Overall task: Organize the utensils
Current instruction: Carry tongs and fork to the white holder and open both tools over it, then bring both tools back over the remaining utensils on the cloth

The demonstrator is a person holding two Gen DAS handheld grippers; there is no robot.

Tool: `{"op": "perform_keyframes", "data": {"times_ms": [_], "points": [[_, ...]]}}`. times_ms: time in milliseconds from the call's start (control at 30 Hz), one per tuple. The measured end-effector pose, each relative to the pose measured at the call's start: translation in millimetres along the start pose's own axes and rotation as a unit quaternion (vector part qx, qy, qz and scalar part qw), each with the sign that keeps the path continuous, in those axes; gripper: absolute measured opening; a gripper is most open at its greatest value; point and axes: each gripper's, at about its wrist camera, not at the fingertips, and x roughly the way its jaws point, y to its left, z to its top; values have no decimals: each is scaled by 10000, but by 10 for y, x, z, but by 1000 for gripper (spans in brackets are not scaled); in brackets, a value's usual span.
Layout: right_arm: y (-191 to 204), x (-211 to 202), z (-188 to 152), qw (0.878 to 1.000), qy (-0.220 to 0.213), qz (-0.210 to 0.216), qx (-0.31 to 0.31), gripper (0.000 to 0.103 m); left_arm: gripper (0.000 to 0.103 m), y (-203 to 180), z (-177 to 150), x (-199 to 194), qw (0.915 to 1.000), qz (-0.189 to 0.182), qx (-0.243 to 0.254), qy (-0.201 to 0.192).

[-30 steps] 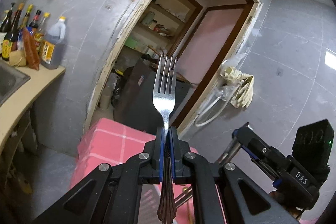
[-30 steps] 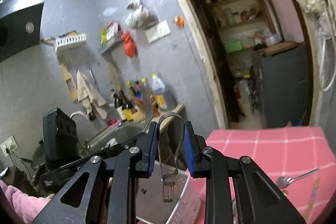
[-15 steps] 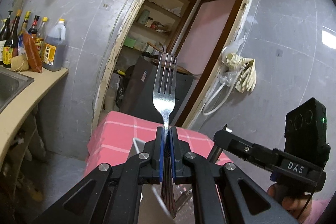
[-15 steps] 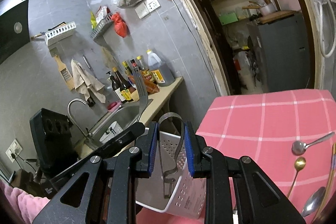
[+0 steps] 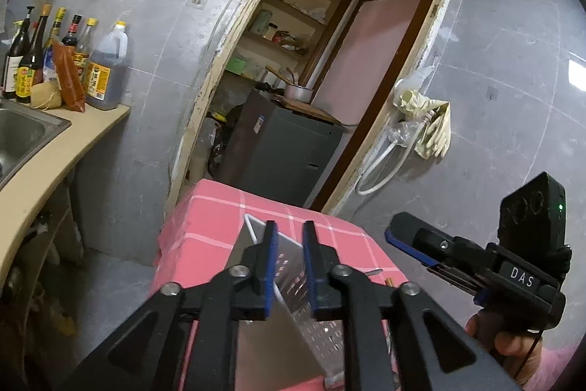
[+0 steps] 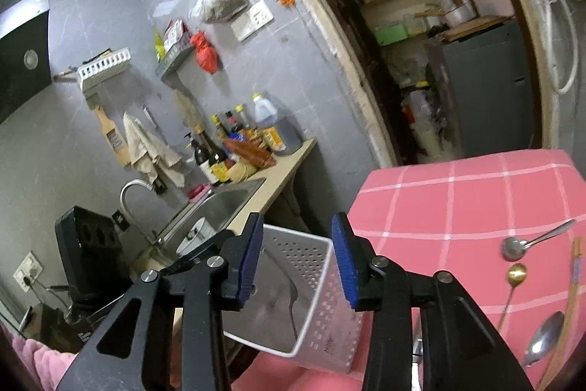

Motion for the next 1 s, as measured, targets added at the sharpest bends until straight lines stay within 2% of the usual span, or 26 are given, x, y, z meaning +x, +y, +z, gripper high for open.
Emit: {"op": "perform_keyframes", "data": {"times_ms": [33, 67, 133, 167, 200, 233, 400, 500, 633, 833, 1000], "points": [[3, -51, 22, 9999, -58, -86, -19, 41, 30, -19, 4, -16, 10000, 47, -4, -9], [-7, -112, 34, 9997, -125, -184, -51, 47, 41, -55, 11, -38, 9999, 104, -4, -21], [-40, -307, 62, 9981, -352, -491, -121, 56, 52, -146, 20, -81, 9998, 163, 62, -95], [-67, -397, 64, 9969, -435, -637, -161, 61, 63, -214, 25, -95, 9996, 230, 141, -129], [-88, -482, 80, 9954, -511, -791, -200, 66, 69, -275, 22, -109, 9991, 320, 234, -152], [-105, -555, 101, 9939, -573, -911, -236, 69, 81, -343, 24, -115, 9985, 412, 312, -165], [-260, -981, 131, 9813, -877, -1646, -482, 93, 102, -779, -33, -115, 9948, 611, 762, -284], [-351, -1181, 139, 9732, -945, -2004, -624, 102, 102, -1036, -119, -98, 9919, 632, 1051, -326], [-518, -1427, 103, 9644, -916, -2342, -815, 102, 102, -1339, -272, -49, 9890, 599, 1320, -301], [-880, -1702, 38, 9604, -813, -2550, -769, 102, 102, -1662, -514, 85, 9860, 596, 1545, -186], [-1181, -1768, 14, 9610, -661, -2587, -723, 102, 102, -1835, -691, 264, 9846, 651, 1623, -10]]}}
